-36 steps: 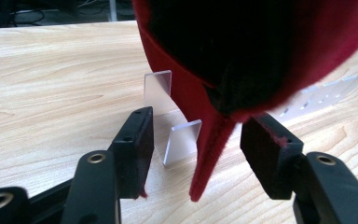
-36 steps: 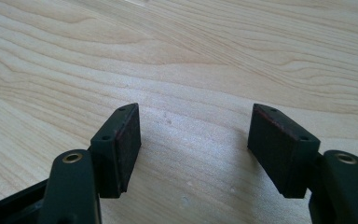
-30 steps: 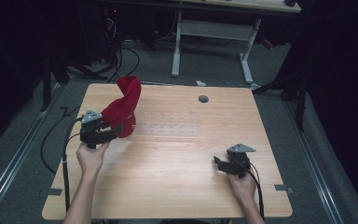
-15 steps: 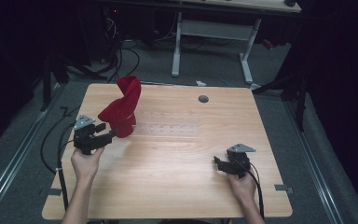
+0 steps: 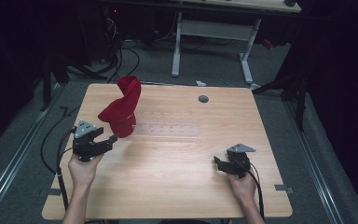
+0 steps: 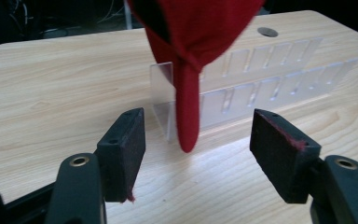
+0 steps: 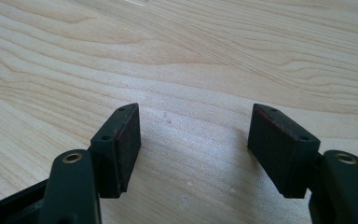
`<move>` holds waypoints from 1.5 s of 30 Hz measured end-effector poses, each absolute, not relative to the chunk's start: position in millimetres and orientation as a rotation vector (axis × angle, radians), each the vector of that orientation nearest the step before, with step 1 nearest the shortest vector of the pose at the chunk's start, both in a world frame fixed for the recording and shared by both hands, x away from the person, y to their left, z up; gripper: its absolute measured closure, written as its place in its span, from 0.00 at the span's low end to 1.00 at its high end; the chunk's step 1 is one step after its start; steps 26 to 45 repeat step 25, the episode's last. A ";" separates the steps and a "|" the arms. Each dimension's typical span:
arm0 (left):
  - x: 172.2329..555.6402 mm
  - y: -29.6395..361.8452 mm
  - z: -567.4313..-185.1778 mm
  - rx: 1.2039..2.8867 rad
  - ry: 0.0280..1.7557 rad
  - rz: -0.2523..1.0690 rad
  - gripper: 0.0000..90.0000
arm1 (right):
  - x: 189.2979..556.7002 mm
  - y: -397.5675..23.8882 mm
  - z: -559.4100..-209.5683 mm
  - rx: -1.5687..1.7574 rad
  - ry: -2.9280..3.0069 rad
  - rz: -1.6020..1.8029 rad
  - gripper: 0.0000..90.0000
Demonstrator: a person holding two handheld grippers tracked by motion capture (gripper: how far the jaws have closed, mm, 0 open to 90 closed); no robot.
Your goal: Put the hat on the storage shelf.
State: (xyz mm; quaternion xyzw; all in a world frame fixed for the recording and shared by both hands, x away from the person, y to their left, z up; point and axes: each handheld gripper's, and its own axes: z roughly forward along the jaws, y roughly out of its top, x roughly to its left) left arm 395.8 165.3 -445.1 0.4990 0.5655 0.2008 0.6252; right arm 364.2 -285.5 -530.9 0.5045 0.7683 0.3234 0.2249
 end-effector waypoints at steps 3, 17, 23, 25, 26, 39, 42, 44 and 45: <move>390.6 162.3 -447.1 1.151 1.291 0.460 0.39 | 364.1 -285.4 -530.9 1.392 2.119 0.892 0.38; 373.6 121.6 -522.0 1.315 1.369 0.416 0.38 | 364.1 -285.4 -530.9 1.392 2.119 0.892 0.38; 373.4 109.6 -546.9 1.362 1.385 0.509 0.36 | 364.1 -285.4 -531.0 1.392 2.119 0.892 0.38; 374.0 110.1 -546.6 1.353 1.397 0.495 0.36 | 364.1 -285.4 -531.0 1.392 2.119 0.892 0.38; 374.0 110.1 -546.6 1.353 1.397 0.495 0.36 | 364.1 -285.4 -531.0 1.392 2.119 0.892 0.38; 374.0 110.1 -546.6 1.353 1.397 0.495 0.36 | 364.1 -285.4 -531.0 1.392 2.119 0.892 0.38; 374.0 110.1 -546.6 1.353 1.397 0.495 0.36 | 364.1 -285.4 -531.0 1.392 2.119 0.892 0.38; 374.0 110.1 -546.6 1.353 1.397 0.495 0.36 | 364.1 -285.4 -531.0 1.392 2.119 0.892 0.38; 374.0 110.1 -546.6 1.353 1.397 0.495 0.36 | 364.1 -285.4 -531.0 1.392 2.119 0.892 0.38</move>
